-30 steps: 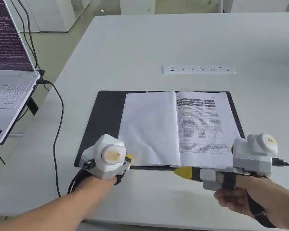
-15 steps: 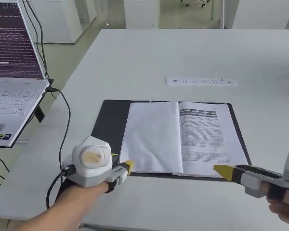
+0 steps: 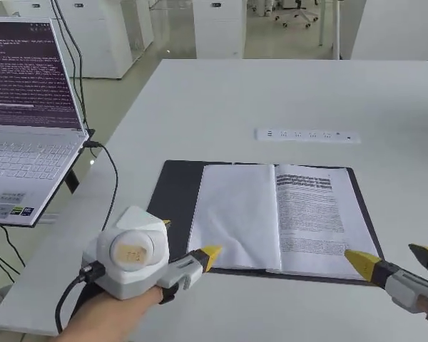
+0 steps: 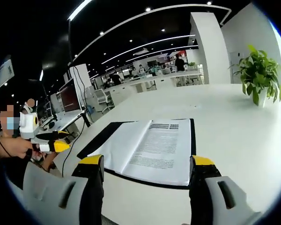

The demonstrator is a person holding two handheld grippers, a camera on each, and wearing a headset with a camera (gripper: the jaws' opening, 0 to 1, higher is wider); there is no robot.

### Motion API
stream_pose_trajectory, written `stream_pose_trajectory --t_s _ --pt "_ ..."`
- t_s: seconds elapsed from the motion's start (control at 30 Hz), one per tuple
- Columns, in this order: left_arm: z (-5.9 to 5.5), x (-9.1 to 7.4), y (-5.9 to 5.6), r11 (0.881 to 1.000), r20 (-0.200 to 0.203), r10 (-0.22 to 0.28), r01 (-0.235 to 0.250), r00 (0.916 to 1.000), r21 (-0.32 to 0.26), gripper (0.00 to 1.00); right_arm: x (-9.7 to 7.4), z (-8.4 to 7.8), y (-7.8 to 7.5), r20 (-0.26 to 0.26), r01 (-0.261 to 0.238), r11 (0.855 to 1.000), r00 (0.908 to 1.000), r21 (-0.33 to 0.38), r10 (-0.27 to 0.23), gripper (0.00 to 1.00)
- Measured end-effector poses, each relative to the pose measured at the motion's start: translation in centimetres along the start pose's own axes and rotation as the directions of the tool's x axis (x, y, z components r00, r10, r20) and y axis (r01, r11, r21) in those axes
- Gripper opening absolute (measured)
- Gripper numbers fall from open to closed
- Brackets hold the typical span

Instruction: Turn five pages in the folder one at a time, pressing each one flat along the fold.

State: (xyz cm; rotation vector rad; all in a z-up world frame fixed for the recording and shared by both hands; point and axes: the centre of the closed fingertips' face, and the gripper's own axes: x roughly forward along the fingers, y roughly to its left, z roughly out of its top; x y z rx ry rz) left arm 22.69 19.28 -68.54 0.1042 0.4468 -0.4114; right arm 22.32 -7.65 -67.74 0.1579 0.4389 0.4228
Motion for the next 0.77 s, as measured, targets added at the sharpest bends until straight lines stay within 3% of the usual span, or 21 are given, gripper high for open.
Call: stream_pose_trajectory --t_s 0.17,0.37,0.47,0.77 --pt "-0.4 -0.5 0.3 1.0 0.007 0.01 -0.01 0.9999 -0.012 0.73 0.3 -0.3 -0.6 0.021 0.024 1.0 0.9995 -0.02 -0.023 0.76" --pt "-1.6 -0.7 0.6 0.999 -0.021 0.022 -0.022 0.9995 -0.026 0.74 0.9 -0.8 -1.4 0.006 0.043 0.999 0.9991 -0.019 -0.042 0.76" --pt "-1.1 -0.6 0.7 1.0 -0.004 0.02 -0.02 0.9998 -0.015 0.74 0.7 -0.4 -1.8 0.016 0.055 0.998 0.9984 -0.003 -0.055 0.77" --pt "-0.9 -0.3 0.5 1.0 -0.005 0.017 -0.017 0.9998 -0.015 0.74 0.0 -0.2 -2.9 0.023 0.076 0.997 0.9969 0.004 -0.076 0.79"
